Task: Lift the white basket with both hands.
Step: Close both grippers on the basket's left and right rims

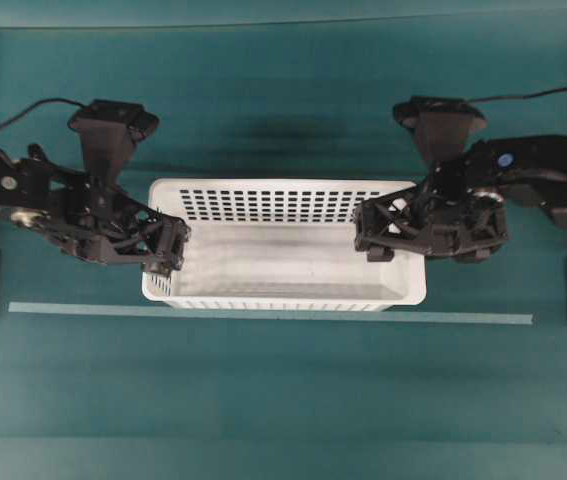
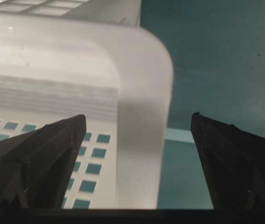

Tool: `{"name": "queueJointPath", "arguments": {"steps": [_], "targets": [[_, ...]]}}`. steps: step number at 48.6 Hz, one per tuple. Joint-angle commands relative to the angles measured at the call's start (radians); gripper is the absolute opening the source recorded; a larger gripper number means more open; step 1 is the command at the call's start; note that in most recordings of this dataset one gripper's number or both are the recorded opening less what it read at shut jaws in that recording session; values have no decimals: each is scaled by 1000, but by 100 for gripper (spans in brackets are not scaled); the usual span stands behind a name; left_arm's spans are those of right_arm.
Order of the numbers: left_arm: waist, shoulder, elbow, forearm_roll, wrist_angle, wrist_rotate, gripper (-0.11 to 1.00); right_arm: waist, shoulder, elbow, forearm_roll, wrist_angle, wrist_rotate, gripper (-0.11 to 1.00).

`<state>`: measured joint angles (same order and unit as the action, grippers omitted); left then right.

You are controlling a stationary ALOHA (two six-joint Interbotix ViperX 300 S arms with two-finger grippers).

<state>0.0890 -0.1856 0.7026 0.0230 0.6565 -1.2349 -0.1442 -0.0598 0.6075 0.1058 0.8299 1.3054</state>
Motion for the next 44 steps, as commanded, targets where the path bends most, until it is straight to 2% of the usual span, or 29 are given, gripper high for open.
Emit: {"name": "queueJointPath", "arguments": {"steps": [1, 20, 23, 28, 31, 34, 40, 44], "targets": [[5, 37, -9, 5, -23, -3, 94, 6, 31, -3, -3, -25, 0, 92], [9, 57, -12, 5, -41, -9, 94, 5, 26, 21, -3, -48, 20, 90], [9, 55, -11, 5, -66, -11, 93, 6, 25, 29, -3, -61, 28, 89], [9, 57, -14, 5, -89, -14, 89, 6, 21, 41, -3, -86, 40, 80], [9, 60, -14, 5, -87, -21, 80, 5, 18, 46, -2, -100, 57, 69], [9, 61, -11, 5, -87, -28, 67, 5, 18, 48, 0, -100, 80, 52], [9, 63, -3, 5, -87, -29, 33, 3, 17, 51, -2, -86, 124, 19], [9, 63, -2, 5, -87, -29, 15, 5, 17, 52, -2, -86, 127, 17]]}}
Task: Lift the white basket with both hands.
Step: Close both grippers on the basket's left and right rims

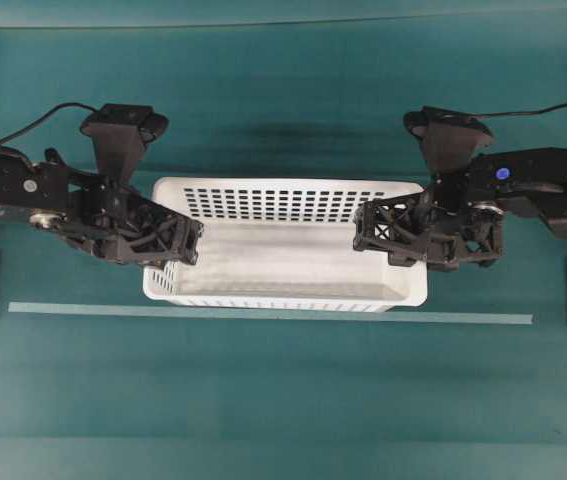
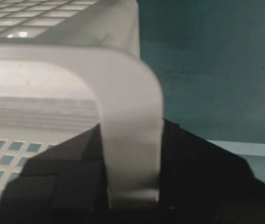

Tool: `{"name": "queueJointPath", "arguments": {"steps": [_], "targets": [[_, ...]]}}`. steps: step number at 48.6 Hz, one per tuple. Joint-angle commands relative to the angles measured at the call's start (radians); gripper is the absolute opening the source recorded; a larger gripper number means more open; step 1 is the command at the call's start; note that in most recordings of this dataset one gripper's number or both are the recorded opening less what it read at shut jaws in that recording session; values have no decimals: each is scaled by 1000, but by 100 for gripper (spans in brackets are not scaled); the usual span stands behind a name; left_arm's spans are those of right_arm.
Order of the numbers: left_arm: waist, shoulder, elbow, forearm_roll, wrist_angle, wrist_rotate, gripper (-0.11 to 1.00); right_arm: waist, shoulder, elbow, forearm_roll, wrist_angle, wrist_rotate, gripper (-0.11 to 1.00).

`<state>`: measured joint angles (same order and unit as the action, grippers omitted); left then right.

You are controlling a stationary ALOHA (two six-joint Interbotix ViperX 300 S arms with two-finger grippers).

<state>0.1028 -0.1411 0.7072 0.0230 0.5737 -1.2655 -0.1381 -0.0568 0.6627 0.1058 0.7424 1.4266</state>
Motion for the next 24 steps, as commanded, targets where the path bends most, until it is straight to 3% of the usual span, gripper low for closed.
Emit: {"name": "queueJointPath", "arguments": {"steps": [1, 24], "targets": [[-5, 18, -6, 5, -3, 2, 12, -2, 14, -2, 0, 2, 6, 17], [-8, 18, -11, 3, -5, -3, 10, -2, 17, -9, -3, 0, -17, 17]]}}
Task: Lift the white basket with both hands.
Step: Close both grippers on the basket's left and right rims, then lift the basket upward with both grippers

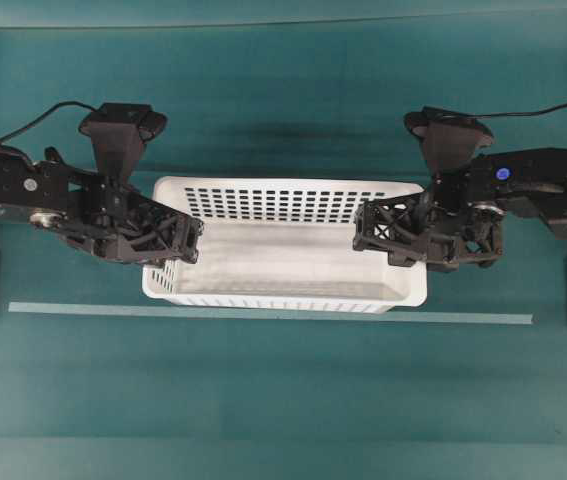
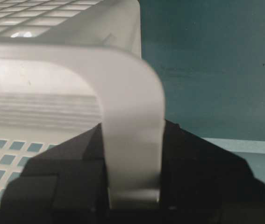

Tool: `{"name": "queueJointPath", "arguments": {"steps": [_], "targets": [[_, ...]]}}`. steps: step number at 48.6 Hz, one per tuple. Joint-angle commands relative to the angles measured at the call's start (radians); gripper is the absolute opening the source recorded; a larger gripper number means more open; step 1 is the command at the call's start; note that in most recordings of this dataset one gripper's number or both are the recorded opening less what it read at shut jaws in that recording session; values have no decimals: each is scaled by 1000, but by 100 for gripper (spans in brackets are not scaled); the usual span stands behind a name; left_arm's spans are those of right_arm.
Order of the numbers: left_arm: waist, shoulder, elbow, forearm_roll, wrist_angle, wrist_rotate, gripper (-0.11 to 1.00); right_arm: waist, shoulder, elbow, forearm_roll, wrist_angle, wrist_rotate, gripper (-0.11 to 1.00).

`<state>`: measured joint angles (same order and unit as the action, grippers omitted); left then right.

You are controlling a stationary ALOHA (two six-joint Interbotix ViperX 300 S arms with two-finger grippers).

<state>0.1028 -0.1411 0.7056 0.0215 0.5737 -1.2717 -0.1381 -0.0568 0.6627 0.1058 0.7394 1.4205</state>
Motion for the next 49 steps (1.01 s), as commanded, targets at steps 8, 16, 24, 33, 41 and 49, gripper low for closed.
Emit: {"name": "queueJointPath", "arguments": {"steps": [8, 16, 24, 33, 41, 49], "targets": [[-21, 11, -31, 5, 9, 2, 10, 0, -2, -28, 0, 20, -28, 17], [-32, -28, -78, 5, 95, 3, 10, -2, -51, -63, 2, 77, -38, 17], [-40, -81, -133, 5, 152, 8, 8, 0, -100, -106, 38, 161, -38, 17], [-31, -153, -187, 5, 221, 6, 8, -6, -156, -155, 58, 250, -37, 17], [-18, -192, -241, 5, 282, 11, 8, -12, -204, -199, 58, 290, -35, 17], [-17, -212, -295, 5, 291, 11, 8, -12, -236, -245, 63, 319, -32, 17]]}}
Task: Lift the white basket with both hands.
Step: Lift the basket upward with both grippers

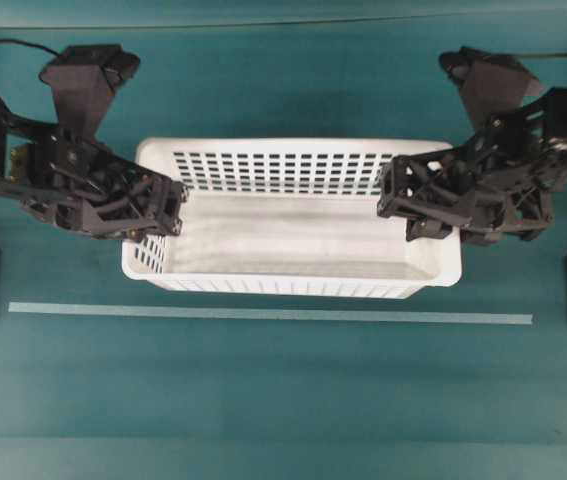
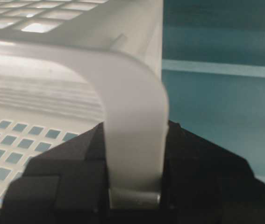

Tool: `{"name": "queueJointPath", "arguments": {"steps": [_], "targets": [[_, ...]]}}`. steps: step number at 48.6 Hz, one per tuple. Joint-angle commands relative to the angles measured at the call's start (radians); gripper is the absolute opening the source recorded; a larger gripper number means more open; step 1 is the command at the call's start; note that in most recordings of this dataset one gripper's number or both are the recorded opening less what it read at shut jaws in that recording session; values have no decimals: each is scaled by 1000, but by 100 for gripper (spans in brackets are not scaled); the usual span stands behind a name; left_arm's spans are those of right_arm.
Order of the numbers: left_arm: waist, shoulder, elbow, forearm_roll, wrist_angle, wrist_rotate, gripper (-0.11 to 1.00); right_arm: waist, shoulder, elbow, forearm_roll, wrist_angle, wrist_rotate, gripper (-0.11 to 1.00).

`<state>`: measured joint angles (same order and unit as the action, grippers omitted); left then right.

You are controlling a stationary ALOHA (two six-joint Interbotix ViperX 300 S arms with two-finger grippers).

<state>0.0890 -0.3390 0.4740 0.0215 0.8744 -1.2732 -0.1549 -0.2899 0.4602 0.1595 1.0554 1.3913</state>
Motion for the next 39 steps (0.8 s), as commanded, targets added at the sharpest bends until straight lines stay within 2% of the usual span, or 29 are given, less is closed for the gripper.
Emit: {"name": "queueJointPath", "arguments": {"steps": [1, 7, 16, 25, 39], "targets": [[-3, -17, -69, 5, -8, 12, 8, 5, -8, -49, 9, 8, -3, 17], [-6, -21, -126, 6, 17, 11, 8, 5, -31, -83, 18, 41, 3, 17], [-3, -15, -239, 5, 127, 14, 8, 5, -49, -140, 35, 109, 5, 17], [-3, 2, -353, 5, 222, 18, 8, 12, -49, -239, 35, 173, 2, 17], [-8, 3, -425, 5, 249, 20, 8, 25, -49, -364, 29, 245, -2, 17]]}}
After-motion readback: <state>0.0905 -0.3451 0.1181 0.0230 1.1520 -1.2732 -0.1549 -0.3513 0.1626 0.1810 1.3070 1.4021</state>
